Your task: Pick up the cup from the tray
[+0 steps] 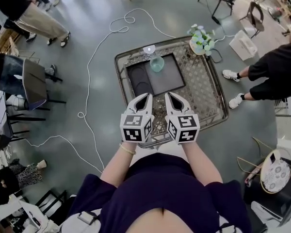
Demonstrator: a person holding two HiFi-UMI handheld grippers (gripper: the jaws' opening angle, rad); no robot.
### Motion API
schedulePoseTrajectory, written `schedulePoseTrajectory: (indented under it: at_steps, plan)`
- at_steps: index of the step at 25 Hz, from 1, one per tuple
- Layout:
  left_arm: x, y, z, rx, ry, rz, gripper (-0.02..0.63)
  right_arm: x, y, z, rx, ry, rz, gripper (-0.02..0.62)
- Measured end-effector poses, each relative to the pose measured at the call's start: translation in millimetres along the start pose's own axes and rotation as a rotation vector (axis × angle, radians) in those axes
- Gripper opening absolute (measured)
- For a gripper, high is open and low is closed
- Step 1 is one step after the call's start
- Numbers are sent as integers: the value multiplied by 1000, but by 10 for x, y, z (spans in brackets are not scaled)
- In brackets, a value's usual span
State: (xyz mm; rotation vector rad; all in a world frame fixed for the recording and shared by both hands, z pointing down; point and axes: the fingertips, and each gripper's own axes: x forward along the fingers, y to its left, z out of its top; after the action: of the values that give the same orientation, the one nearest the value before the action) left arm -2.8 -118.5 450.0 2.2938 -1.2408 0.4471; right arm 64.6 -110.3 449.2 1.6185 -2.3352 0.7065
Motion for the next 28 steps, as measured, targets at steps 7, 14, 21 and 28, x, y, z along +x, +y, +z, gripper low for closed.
schedulePoseTrajectory:
  at_steps: [7, 14, 21, 28]
  plan:
    - [337, 92, 1, -33, 12, 38, 9, 335, -284, -60, -19, 56, 9, 11]
    - [616, 335, -116, -70, 44, 89, 9, 965, -569, -240, -34, 132, 13, 12]
    - [799, 552, -276, -114, 85, 118, 9, 1616, -711, -528, -37, 233, 29, 145]
    - [945, 699, -364, -126, 107, 119, 9, 2177, -904, -848, -60, 285, 32, 284]
